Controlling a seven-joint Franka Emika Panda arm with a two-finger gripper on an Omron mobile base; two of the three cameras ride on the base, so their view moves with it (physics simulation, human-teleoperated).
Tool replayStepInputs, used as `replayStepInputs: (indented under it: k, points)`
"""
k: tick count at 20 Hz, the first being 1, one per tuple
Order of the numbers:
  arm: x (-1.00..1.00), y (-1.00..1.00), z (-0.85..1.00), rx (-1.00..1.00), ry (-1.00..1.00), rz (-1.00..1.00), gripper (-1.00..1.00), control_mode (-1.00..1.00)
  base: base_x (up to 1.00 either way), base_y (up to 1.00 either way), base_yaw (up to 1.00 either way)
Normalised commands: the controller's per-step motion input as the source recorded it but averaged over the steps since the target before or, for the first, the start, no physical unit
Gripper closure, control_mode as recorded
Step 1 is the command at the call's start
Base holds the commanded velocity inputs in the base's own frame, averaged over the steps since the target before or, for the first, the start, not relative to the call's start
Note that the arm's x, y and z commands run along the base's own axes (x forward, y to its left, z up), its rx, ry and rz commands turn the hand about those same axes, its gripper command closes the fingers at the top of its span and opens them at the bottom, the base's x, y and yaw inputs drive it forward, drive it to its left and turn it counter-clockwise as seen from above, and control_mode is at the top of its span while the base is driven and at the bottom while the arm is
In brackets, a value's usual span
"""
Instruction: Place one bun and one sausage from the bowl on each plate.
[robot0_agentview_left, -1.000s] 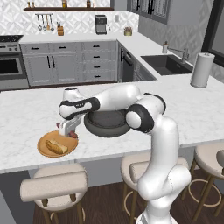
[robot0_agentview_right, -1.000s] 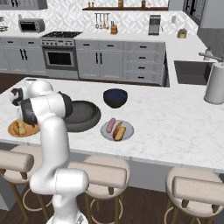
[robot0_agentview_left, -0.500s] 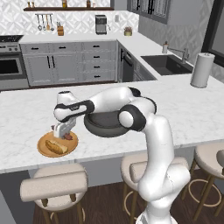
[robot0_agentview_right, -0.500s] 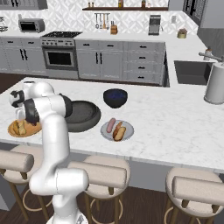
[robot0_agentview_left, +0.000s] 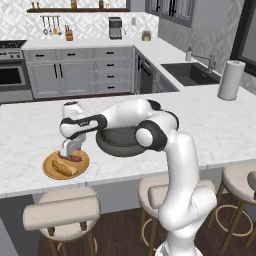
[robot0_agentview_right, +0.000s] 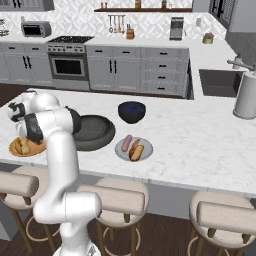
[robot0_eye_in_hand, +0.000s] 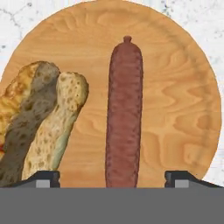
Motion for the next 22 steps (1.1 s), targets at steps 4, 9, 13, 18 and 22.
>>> replayStepInputs:
  k: [4,9,13,18,22]
  points:
    - [-0.71,-0.50,0.94,0.00,-0.27,-0.12,-1.00,-1.00,0.00,0.00,0.00]
    - [-0.98,-0.93,1.00,0.06,-0.08,-0.25,-1.00,-1.00,0.00,0.00,0.00]
    - [-1.00,-1.00,0.99,0.17,-0.16,-0.19,-1.00,-1.00,0.00,0.00,0.00]
    - [-0.92,-1.00,0.85,0.18,-0.20,-0.19,-1.00,-1.00,0.00,0.00,0.00]
    - [-0.68,-0.90,0.57,0.15,-0.33,-0.17,-1.00,-1.00,0.00,0.00,0.00]
